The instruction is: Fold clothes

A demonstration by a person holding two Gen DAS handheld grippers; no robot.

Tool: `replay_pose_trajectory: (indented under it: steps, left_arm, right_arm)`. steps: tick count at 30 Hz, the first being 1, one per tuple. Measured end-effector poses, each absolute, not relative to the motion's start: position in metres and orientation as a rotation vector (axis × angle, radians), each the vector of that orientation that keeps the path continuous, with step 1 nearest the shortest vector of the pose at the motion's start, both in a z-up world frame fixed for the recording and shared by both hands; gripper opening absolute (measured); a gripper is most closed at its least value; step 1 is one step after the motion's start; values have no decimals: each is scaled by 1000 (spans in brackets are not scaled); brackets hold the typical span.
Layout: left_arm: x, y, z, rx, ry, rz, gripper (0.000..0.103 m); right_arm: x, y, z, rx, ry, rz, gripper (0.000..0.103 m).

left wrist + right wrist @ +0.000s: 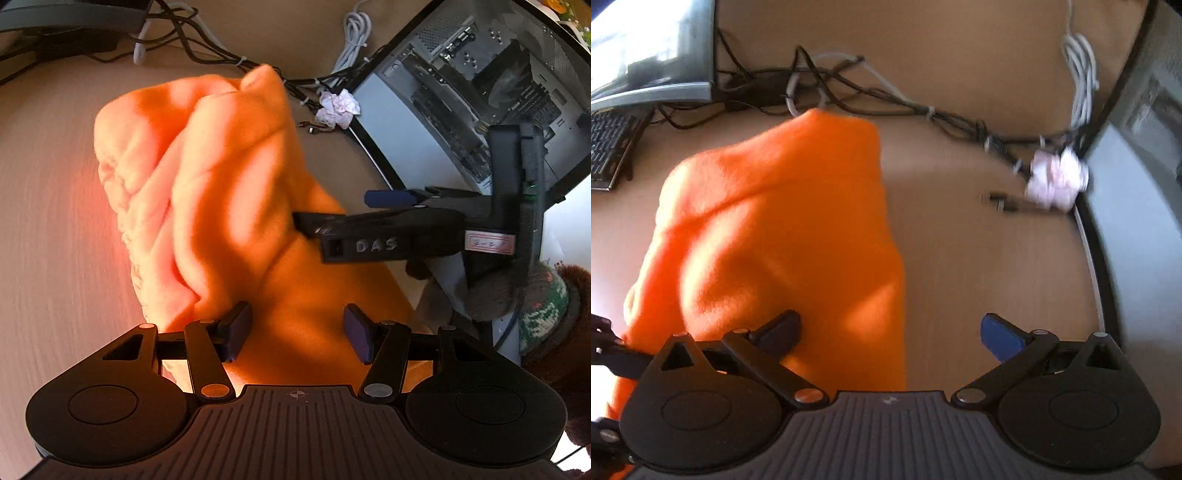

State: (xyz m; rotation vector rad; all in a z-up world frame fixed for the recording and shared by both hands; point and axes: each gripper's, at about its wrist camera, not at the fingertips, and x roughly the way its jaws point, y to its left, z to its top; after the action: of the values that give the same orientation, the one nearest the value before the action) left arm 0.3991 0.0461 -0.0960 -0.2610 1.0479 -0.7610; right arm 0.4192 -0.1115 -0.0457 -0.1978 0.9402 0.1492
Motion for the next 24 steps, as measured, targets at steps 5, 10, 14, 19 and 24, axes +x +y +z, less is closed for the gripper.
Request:
replay_pose_trajectory:
  steps: [5,10,14,19,24]
  left_arm:
    - [399,48,-96,-260,1051,-767,61]
    - [397,50,-97,-258,1051,-772,61]
    - [397,44,-95,-216,1052,-761,61]
    - [402,35,-92,-186,1044,-720,63]
    - [390,56,-62,-220,970,-649,83]
  right_arm:
    - [382,-130,-19,-121,862,161,103]
    - [339,-145,-41,-172,908,44,103]
    - [316,-140,-46,-279,796,47,103]
    - [294,-148,-16,-245,717,166,103]
    - [269,-141,-20,-283,730,318,103]
